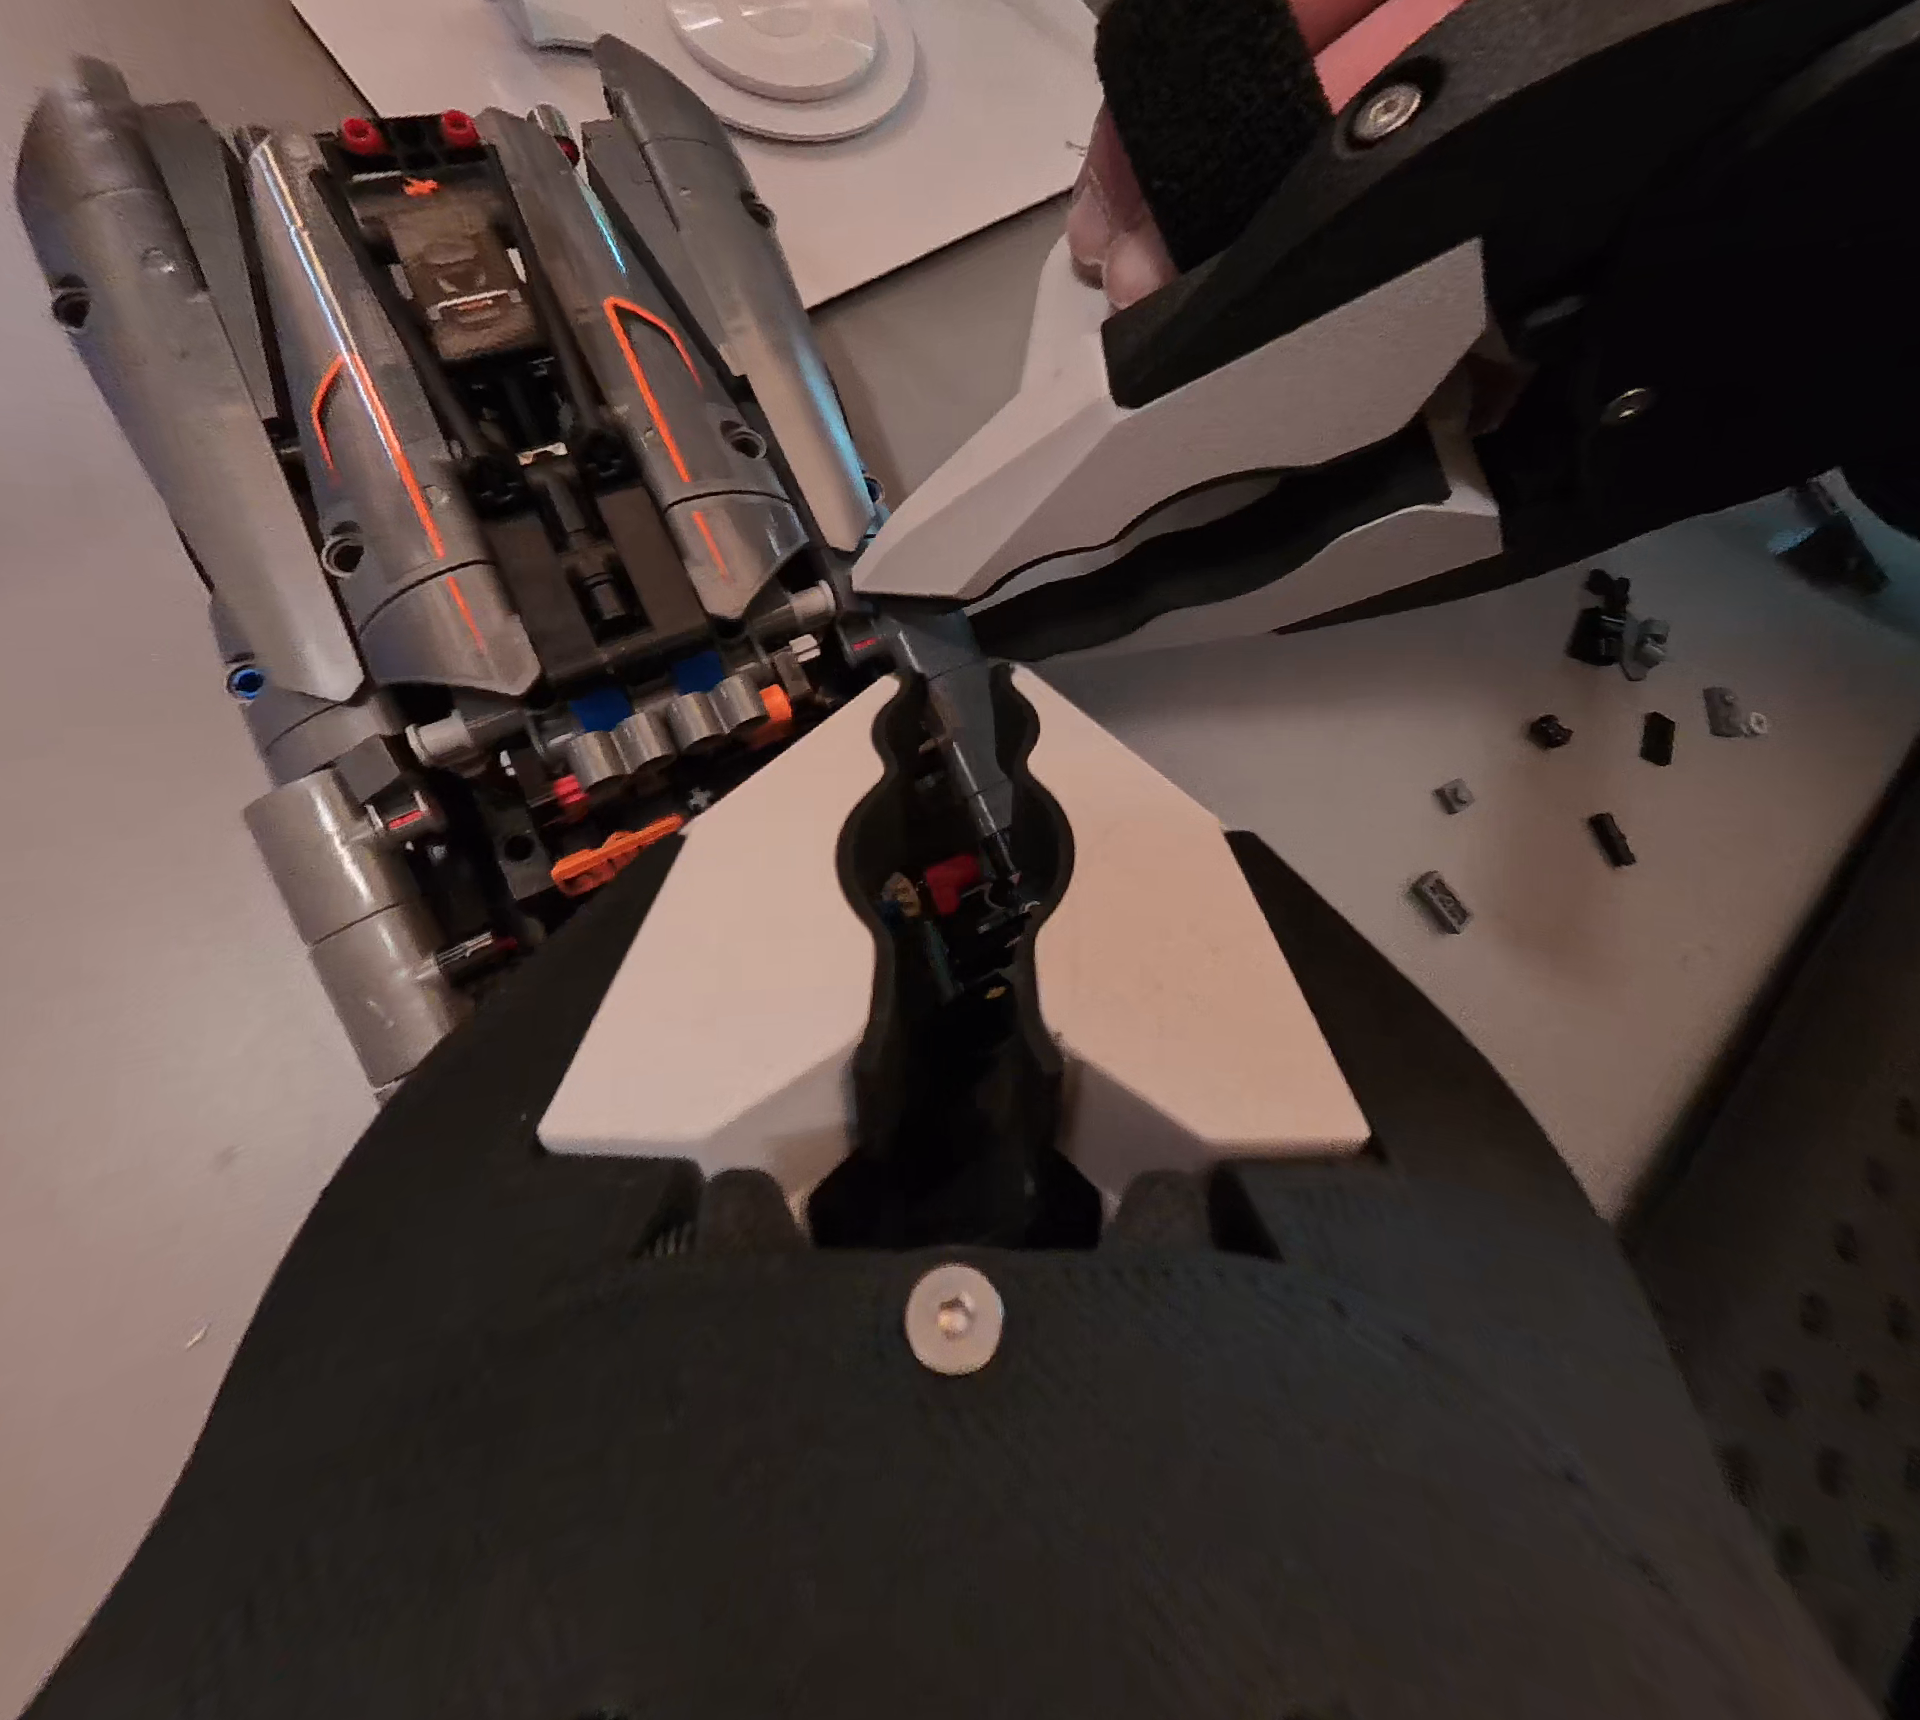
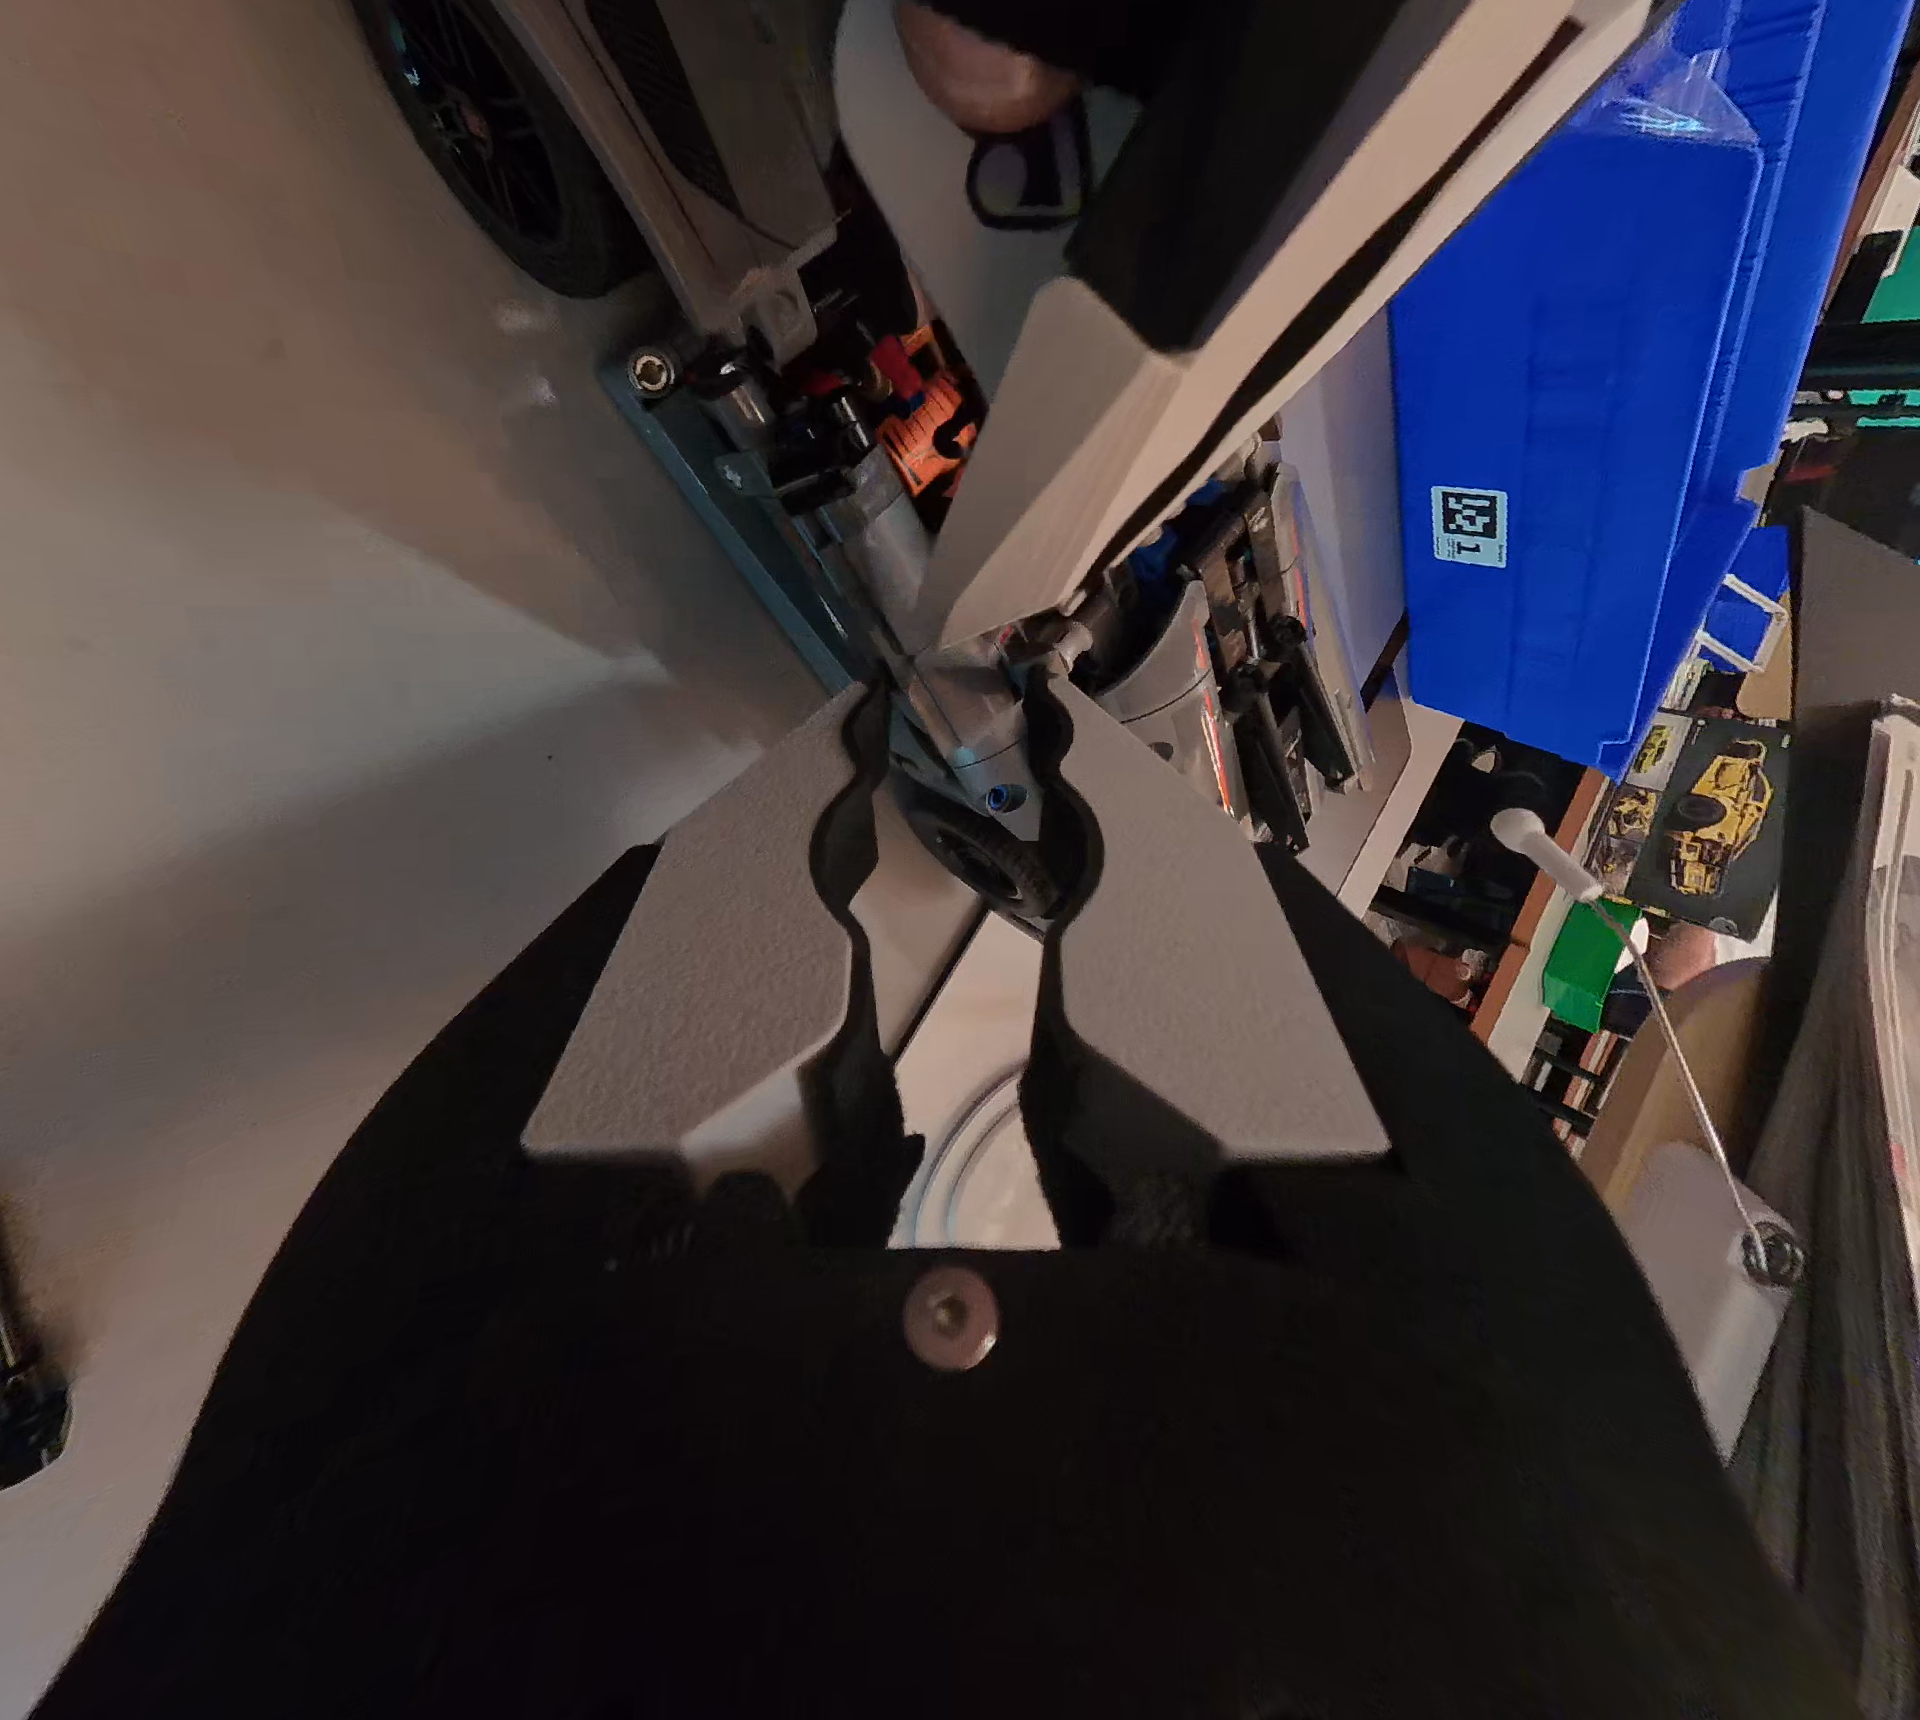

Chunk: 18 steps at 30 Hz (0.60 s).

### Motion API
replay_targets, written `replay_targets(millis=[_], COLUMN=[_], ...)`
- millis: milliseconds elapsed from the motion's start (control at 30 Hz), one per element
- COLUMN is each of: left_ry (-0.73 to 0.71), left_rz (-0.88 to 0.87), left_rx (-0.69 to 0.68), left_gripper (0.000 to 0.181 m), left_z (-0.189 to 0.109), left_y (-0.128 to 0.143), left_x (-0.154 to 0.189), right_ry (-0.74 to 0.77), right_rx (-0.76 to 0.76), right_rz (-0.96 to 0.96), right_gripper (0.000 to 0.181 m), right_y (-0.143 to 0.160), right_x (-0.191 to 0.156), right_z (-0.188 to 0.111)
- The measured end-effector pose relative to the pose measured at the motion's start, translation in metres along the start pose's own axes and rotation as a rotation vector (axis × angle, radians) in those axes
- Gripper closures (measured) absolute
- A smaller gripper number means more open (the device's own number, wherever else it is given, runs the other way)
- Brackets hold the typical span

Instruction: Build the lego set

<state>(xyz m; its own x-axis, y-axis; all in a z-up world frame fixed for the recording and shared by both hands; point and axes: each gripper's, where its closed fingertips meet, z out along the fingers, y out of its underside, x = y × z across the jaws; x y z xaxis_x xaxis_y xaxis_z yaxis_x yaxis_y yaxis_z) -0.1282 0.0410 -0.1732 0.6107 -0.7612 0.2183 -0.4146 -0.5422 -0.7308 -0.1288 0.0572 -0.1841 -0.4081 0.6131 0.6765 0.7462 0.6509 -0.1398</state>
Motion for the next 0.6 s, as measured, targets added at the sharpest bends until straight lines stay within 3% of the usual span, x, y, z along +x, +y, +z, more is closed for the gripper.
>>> replay_targets(millis=[600], left_ry=[-0.044], left_rz=[0.033], left_rx=[-0.028], left_gripper=[0.179], left_z=[0.0021], left_y=[0.0043], left_x=[-0.0028], right_ry=[-0.059], right_rx=[0.112], right_rz=[0.046], right_gripper=[0.157], right_y=[-0.0016], right_x=[-0.0007], right_z=[-0.0011])
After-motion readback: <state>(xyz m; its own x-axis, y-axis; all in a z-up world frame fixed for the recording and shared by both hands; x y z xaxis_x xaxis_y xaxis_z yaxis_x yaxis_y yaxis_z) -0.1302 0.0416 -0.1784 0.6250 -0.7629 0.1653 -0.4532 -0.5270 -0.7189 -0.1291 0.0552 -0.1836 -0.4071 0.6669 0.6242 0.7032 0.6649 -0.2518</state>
